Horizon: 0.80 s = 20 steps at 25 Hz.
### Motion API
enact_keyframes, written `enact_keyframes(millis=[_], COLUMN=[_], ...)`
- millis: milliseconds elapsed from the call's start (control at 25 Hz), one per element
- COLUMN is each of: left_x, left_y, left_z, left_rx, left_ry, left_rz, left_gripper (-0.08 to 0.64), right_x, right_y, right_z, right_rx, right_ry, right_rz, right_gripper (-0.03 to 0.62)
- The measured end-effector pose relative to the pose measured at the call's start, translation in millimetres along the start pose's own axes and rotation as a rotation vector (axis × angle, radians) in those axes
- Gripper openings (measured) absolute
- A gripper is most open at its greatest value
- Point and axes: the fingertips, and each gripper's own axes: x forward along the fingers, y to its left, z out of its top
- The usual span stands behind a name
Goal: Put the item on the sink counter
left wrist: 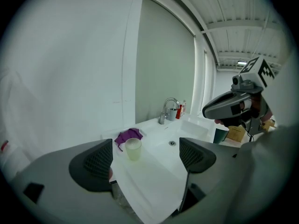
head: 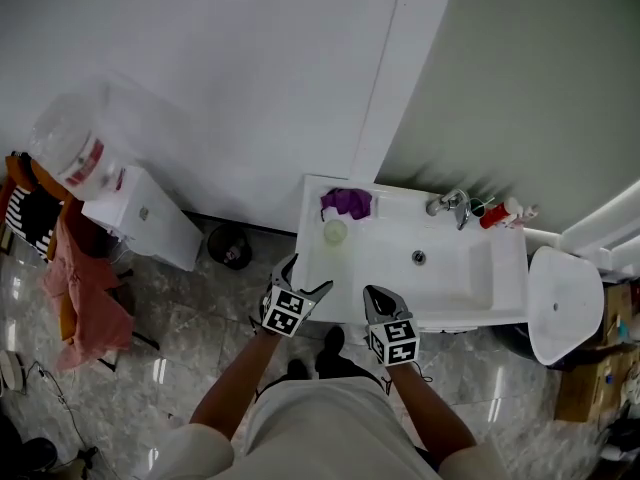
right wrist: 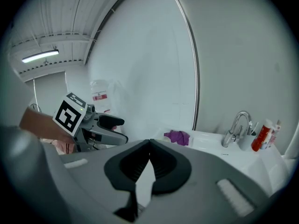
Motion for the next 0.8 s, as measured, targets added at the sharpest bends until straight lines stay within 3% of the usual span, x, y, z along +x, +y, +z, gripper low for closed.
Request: enact_keyframes(millis=[320,560,800], left_x=[-60.5,-81.0,-94.8], left_y=[-19.6,-23.9,-41.7], left_z=[4.6,-10.8,-4.6], left_rx=[0.025,-0.010,0.009], left_ry=[-0.048,-0.020,-0.054], left_rz=[-0.009,0.017,0.021], left_gripper=[0.389,0.379,0.326], right_x=[-46.2,-73.2,-95.6], right_y=[36.6,71.9,74.8], right_z=[8.6,5.5,4.5], right_rx=[-0.052,-0.195,-0.187], right_ry=[-0.054,-0.045,-0.069], right_rz=[-0.041,-0.006,0.001], right_gripper=[0.011,0.011,0.011])
